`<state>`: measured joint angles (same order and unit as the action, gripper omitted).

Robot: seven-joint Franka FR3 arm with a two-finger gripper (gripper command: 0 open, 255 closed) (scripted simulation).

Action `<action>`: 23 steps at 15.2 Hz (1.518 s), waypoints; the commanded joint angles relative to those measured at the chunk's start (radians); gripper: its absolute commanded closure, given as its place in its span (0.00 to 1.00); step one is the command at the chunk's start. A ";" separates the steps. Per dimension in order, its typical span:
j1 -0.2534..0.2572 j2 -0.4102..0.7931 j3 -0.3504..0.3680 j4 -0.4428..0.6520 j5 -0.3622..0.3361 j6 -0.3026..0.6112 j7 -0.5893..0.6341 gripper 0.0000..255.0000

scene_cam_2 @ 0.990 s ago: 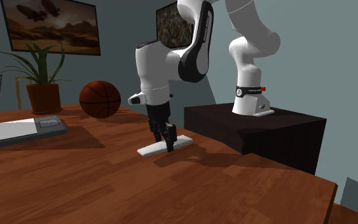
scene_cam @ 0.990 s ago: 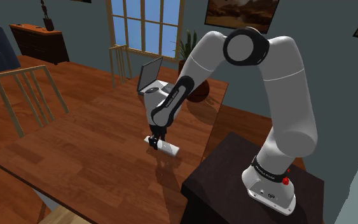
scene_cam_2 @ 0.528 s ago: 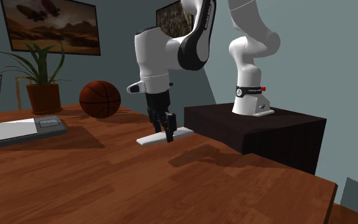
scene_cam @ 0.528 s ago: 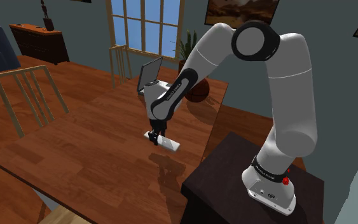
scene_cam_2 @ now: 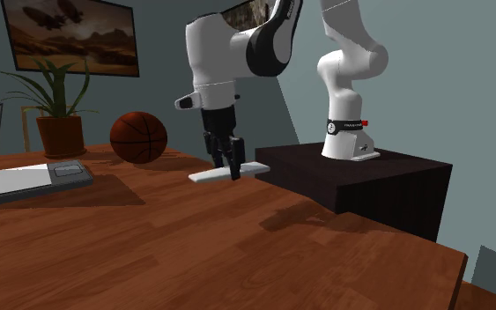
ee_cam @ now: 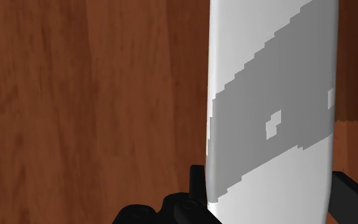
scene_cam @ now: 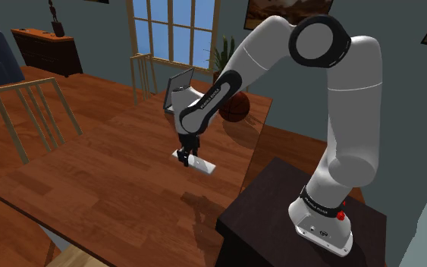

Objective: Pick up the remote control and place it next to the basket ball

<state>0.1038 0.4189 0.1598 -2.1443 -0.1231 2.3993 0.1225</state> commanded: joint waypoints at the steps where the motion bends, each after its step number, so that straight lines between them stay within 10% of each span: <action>1: -0.003 -0.021 0.003 0.000 0.006 -0.021 -0.005 1.00; 23: -0.019 -0.233 0.027 0.044 0.064 -0.273 -0.047 1.00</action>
<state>0.0843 0.1926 0.1856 -2.1057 -0.0608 2.1390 0.0760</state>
